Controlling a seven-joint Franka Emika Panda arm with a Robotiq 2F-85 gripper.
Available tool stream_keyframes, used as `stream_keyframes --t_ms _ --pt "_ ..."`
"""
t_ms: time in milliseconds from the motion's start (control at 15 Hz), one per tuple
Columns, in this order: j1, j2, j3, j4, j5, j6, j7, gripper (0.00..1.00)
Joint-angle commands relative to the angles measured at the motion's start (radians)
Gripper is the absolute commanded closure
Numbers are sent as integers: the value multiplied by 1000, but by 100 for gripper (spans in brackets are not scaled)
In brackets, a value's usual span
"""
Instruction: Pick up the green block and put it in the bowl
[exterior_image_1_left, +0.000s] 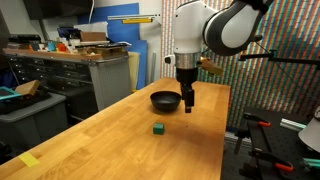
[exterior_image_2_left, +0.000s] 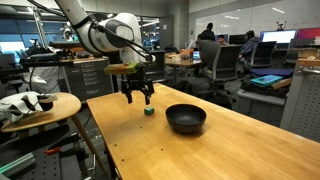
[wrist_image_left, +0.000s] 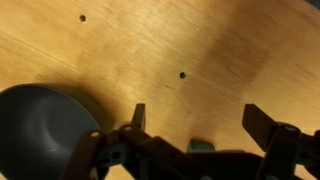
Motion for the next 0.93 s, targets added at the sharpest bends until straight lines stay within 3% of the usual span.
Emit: stream_keyframes --t_ms 0,400,800,867 --pt "11 164 18 153 97 -2 13 0" --pt "14 341 48 319 198 -16 -3 0" --pt "32 449 47 432 201 -14 1 0" --pt "35 459 44 444 197 -15 2 25"
